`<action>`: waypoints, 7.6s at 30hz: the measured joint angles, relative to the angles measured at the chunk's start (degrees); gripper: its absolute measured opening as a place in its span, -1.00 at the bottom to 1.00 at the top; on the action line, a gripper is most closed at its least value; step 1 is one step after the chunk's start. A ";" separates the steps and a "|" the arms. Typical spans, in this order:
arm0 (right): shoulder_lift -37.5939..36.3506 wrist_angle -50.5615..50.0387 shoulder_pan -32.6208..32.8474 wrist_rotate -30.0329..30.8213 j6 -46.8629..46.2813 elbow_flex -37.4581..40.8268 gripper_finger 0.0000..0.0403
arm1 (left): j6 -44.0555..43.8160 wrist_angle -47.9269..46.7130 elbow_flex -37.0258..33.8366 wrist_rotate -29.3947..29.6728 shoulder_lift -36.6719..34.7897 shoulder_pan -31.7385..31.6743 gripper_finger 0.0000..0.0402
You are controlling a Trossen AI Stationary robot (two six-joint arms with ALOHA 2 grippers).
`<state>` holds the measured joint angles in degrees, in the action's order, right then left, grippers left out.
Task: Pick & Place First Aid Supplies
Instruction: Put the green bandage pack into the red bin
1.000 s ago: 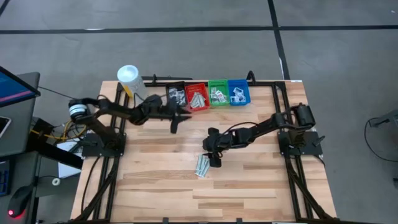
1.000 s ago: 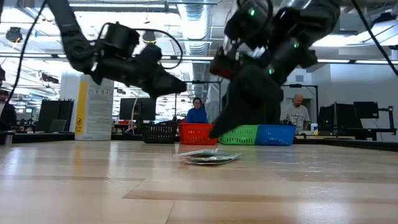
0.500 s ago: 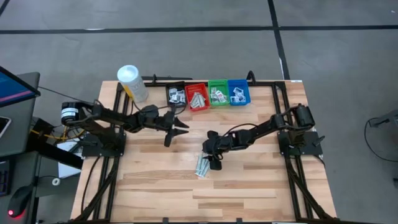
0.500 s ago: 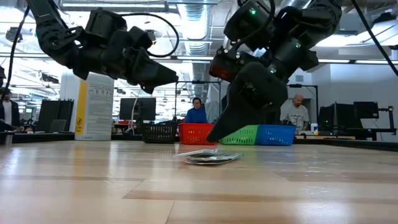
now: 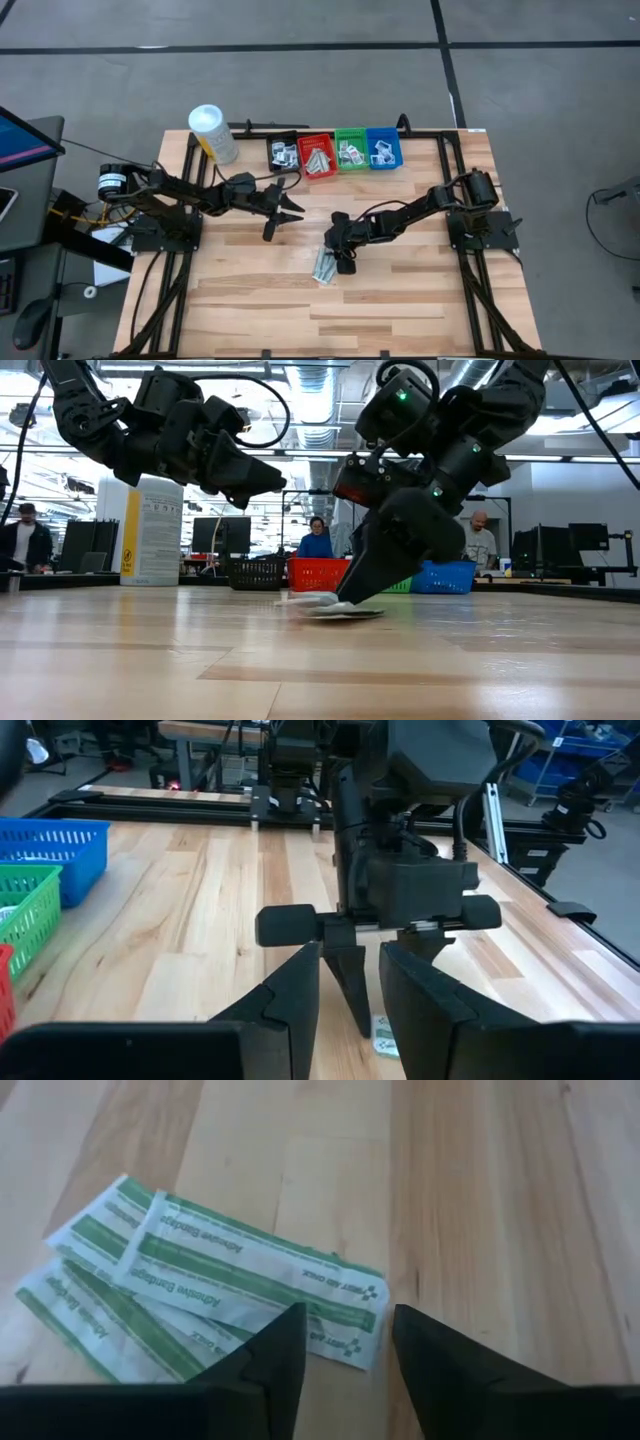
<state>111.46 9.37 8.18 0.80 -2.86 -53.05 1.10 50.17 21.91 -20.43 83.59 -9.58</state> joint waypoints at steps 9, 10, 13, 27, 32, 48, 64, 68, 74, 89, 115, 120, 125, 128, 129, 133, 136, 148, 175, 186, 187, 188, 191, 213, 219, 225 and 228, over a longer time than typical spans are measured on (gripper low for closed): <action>-0.31 -0.88 -0.06 0.85 -0.13 0.07 -0.65 | 0.13 -0.04 0.02 0.02 0.00 -0.02 -0.46; -0.31 -1.00 -0.06 0.89 -0.15 0.06 -0.69 | 0.13 -0.04 0.02 0.02 0.00 -0.02 -0.46; -0.28 -1.01 -0.06 0.89 -0.17 0.11 -0.80 | 0.13 -0.05 0.02 0.02 0.01 -0.02 -0.46; -1.18 -5.84 0.01 2.47 3.36 -2.52 -0.97 | -0.02 -0.04 0.04 0.00 0.02 -0.02 -0.46; -3.40 -7.20 -0.01 4.24 5.61 -3.43 -0.99 | -1.40 -0.04 0.04 0.00 0.04 -0.02 -0.46; -5.38 -9.31 0.05 34.41 14.47 -8.69 -1.00 | -14.89 -0.04 0.07 2.88 0.04 -0.04 -0.46; -5.46 -8.92 0.93 48.78 22.98 -14.27 -1.00 | -16.60 -0.04 0.07 8.39 0.04 -0.02 -0.46; -5.46 -8.86 1.27 48.80 23.41 -14.49 -1.00 | -16.45 -0.04 0.07 8.41 0.04 -0.03 -0.46; -5.46 -8.49 2.31 49.82 23.85 -14.50 -1.00 | -15.83 -0.15 0.07 8.41 0.04 -0.02 -0.46; -5.46 -8.48 4.62 50.74 23.85 -14.58 -1.00 | -14.67 -0.44 0.07 10.99 0.04 -0.02 -0.46; -5.51 -8.95 6.83 50.72 22.28 -14.60 -1.00 | -10.36 -1.29 0.07 11.23 0.04 -0.04 -0.46; -5.51 -8.94 6.49 51.79 22.30 -14.60 -1.00 | -10.36 -1.29 0.07 11.23 0.04 -0.04 -0.46; -5.51 -7.57 5.44 55.97 22.64 -14.60 -1.00 | -10.36 -1.27 0.07 11.22 0.04 -0.02 -0.46; -5.51 -5.25 4.66 56.01 22.88 -14.72 -1.00 | -10.36 -1.27 0.07 11.21 0.04 -0.02 -0.46; -5.51 -4.76 4.41 56.01 22.97 -14.74 -1.00 | -10.36 -1.25 0.07 11.21 0.04 -0.02 -0.46; -5.49 -2.41 4.01 55.99 24.51 -14.71 -1.00 | -10.36 -1.25 0.07 11.21 0.04 -0.02 -0.46; -5.49 -1.14 4.05 55.68 25.16 -14.71 -1.00 | -10.36 -1.01 0.07 11.21 0.04 -0.02 -0.46; -5.49 -0.59 4.01 52.14 25.84 -14.71 -0.99 | -9.37 0.02 0.08 11.19 0.04 -0.02 -0.72; -5.46 -22.52 4.42 54.64 4.75 -12.64 -0.26 | -2.59 -1.83 11.12 21.11 6.17 -11.31 -0.97; -5.25 -22.36 5.29 45.84 -1.76 -7.24 -0.47 | -4.94 -2.08 19.22 21.09 20.24 -17.18 -0.96; -5.25 -22.18 5.56 45.25 -1.76 -7.24 -0.47 | -5.01 -2.06 19.43 21.09 20.71 -17.69 -0.96; -5.25 -22.00 5.76 44.80 -1.74 -7.24 -0.47 | -5.02 -2.00 19.47 21.09 21.01 -18.12 -0.96; -5.25 -21.12 6.32 44.09 -1.72 -7.23 -0.47 | -6.73 -1.84 19.63 21.08 21.29 -19.22 -0.93; -5.25 -19.90 4.30 14.95 1.77 -7.24 -0.47 | -7.43 -2.89 19.60 5.22 21.09 -18.73 -0.46; -5.25 -17.97 1.70 4.68 4.20 -7.24 -0.47 | -7.38 -3.06 16.68 2.35 21.00 -17.04 -0.46; -5.25 -15.70 0.69 1.79 4.97 -7.24 -0.47 | -5.45 -2.75 12.84 2.38 21.00 -14.64 -0.46; -5.25 -15.70 0.64 1.08 5.97 -7.24 -0.47 | -3.72 -2.60 11.36 2.36 21.00 -12.89 -0.46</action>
<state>106.21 -6.34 8.82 1.89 3.11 -60.29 -2.61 47.57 33.28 -18.06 104.60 -22.48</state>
